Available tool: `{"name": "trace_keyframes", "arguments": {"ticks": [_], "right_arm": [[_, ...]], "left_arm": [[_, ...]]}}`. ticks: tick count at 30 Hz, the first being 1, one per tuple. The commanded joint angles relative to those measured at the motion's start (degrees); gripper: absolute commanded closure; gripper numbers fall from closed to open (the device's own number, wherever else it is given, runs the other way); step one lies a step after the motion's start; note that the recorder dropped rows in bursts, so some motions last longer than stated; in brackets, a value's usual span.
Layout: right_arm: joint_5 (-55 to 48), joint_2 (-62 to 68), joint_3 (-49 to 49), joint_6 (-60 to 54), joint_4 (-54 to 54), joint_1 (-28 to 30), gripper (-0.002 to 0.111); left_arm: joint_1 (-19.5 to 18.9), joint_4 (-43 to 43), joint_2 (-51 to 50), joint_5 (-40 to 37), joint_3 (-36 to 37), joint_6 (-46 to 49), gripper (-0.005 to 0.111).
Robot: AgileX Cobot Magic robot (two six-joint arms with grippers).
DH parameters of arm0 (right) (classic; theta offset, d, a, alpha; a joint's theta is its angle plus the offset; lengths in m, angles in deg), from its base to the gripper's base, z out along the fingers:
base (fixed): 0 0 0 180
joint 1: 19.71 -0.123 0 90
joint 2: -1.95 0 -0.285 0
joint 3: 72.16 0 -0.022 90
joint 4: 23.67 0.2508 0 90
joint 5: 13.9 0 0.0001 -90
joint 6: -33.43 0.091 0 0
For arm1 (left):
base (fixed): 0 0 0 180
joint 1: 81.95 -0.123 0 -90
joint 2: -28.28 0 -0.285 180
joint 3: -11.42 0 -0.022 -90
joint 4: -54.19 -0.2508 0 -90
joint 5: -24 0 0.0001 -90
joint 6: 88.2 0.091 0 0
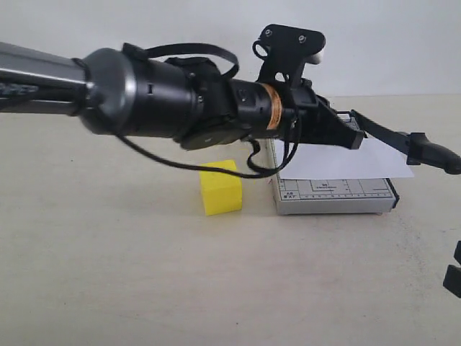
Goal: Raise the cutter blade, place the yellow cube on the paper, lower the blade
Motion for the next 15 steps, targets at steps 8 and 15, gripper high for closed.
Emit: {"name": "trace_keyframes", "arguments": {"ticks": [8,15], "right_arm": [[-2.33,-0.03,-0.03,-0.02,-0.54,0.00,0.109],[-3.38,-0.03,-0.03,-0.13,-0.54,0.00,0.109]], "left_arm": [[-2.00,0.58,31.71,4.32,31.97,10.05,0.102],[-12.71,1.02,48.68,-4.75,38.13,16.93,0.102]]}}
